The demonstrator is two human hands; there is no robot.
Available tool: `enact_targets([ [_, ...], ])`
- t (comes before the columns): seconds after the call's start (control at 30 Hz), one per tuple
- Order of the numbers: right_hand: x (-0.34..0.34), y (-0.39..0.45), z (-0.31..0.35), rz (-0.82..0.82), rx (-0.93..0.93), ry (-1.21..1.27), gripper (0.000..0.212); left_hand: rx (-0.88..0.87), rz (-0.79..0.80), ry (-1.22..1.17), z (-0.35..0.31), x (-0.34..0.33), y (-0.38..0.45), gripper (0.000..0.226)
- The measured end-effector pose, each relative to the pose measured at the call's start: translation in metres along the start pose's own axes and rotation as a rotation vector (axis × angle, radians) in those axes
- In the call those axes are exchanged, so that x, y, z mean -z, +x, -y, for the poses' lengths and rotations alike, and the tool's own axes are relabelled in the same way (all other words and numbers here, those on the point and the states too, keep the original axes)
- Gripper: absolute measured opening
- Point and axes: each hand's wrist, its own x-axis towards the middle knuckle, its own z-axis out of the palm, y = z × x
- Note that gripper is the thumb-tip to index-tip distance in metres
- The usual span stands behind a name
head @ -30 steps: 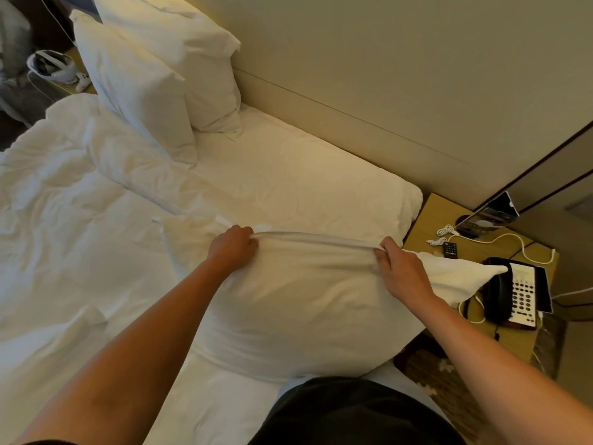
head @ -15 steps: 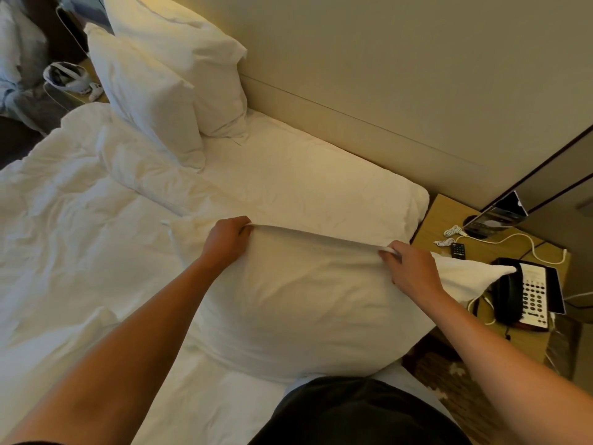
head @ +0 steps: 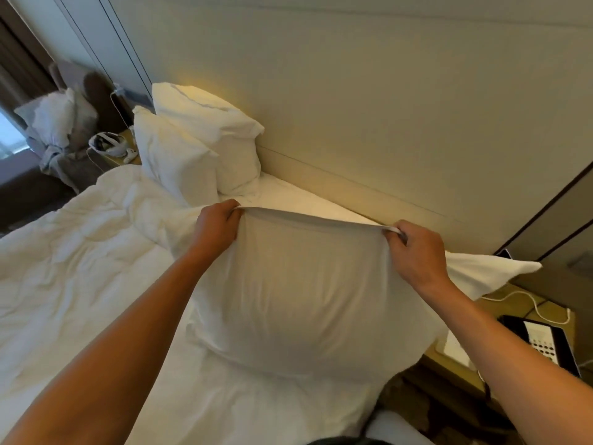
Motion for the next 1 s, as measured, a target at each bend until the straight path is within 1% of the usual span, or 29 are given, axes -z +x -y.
enact_targets([
  [0.1, 0.014, 0.027, 0.017, -0.043, 0.016, 0.035, 0.031, -0.051, -0.081, -0.007, -0.016, 0.019, 0.021, 0.025],
  [0.2, 0.023, 0.053, 0.028, -0.084, 0.022, 0.092, 0.031, -0.065, -0.143, -0.023, -0.027, 0.027, 0.041, 0.026],
  [0.3, 0.026, 0.081, 0.031, -0.123, 0.039, 0.12, 0.03, -0.068, -0.2, -0.038, -0.033, 0.024, 0.06, 0.028],
  [0.4, 0.021, 0.108, 0.018, -0.132, 0.035, 0.123, 0.031, -0.024, -0.226, -0.056, -0.036, 0.006, 0.078, 0.031],
  [0.5, 0.002, 0.127, -0.009, -0.068, -0.013, 0.1, 0.031, 0.068, -0.153, -0.053, -0.027, -0.027, 0.09, 0.029],
  [0.63, -0.038, 0.139, -0.064, 0.091, -0.143, 0.06, 0.031, 0.185, 0.009, -0.009, -0.016, -0.085, 0.095, 0.028],
  [0.77, -0.07, 0.163, -0.107, 0.116, -0.233, 0.102, 0.027, 0.275, 0.045, -0.01, -0.02, -0.125, 0.119, 0.029],
  [0.87, -0.09, 0.199, -0.122, 0.134, -0.199, 0.131, 0.028, 0.328, 0.044, -0.031, -0.022, -0.142, 0.149, 0.026],
  [1.0, -0.118, 0.248, -0.136, 0.202, -0.109, 0.119, 0.027, 0.423, 0.058, 0.009, -0.017, -0.165, 0.178, 0.027],
])
